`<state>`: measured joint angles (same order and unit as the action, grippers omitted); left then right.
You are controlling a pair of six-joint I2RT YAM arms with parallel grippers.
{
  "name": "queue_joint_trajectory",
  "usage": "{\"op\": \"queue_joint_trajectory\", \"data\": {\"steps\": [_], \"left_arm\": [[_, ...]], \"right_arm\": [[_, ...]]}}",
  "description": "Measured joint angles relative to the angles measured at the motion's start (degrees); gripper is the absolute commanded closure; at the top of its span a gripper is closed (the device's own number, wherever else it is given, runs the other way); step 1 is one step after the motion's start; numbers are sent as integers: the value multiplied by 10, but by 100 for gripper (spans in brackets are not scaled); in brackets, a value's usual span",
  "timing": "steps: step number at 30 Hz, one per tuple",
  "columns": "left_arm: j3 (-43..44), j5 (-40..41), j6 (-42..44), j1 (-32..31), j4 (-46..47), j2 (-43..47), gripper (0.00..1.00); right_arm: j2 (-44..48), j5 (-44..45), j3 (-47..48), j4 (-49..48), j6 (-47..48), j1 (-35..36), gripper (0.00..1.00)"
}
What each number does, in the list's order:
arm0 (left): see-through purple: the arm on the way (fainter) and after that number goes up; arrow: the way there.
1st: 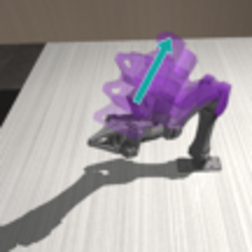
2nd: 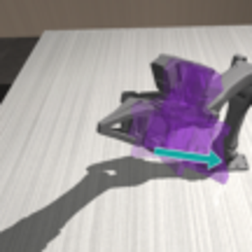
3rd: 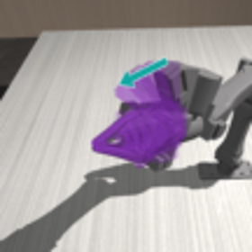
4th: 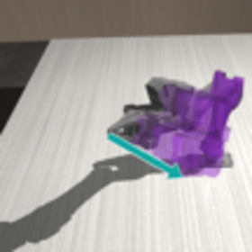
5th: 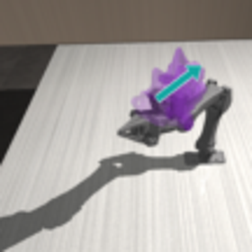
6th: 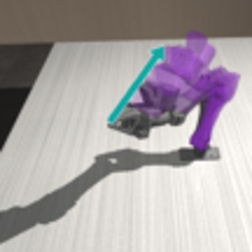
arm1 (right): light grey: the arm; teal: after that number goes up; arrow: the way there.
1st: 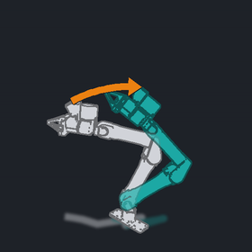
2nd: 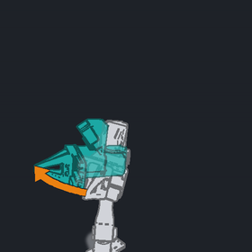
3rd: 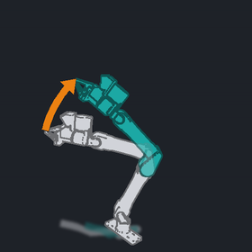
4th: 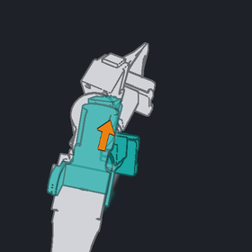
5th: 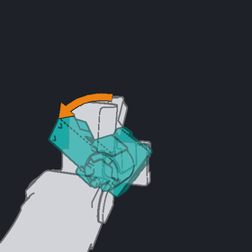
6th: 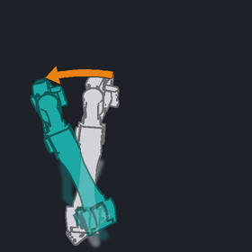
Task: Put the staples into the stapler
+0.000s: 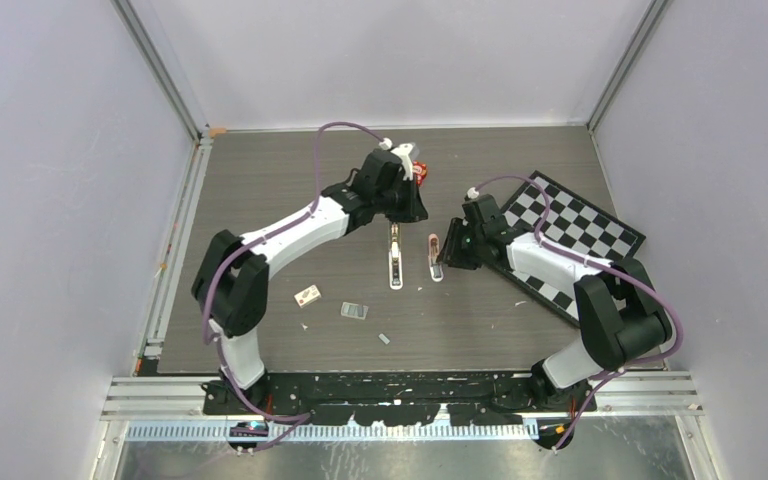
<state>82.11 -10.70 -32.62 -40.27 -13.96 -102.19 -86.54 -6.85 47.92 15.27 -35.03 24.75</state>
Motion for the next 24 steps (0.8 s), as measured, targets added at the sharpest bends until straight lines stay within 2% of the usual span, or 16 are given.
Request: {"op": "queue_joint_trajectory", "data": {"steps": [4,11,24], "left_arm": [[27,-3,3,0,12,-53,99],[91,0,19,1,6,-127,99],[105,-4,22,2,-2,-174,100]], "right_arm": [[-3,-2,0,-14,-8,0,57],[-18,1,0,-20,-10,0,59],[-41,3,-2,-22,-9,0,63]]}}
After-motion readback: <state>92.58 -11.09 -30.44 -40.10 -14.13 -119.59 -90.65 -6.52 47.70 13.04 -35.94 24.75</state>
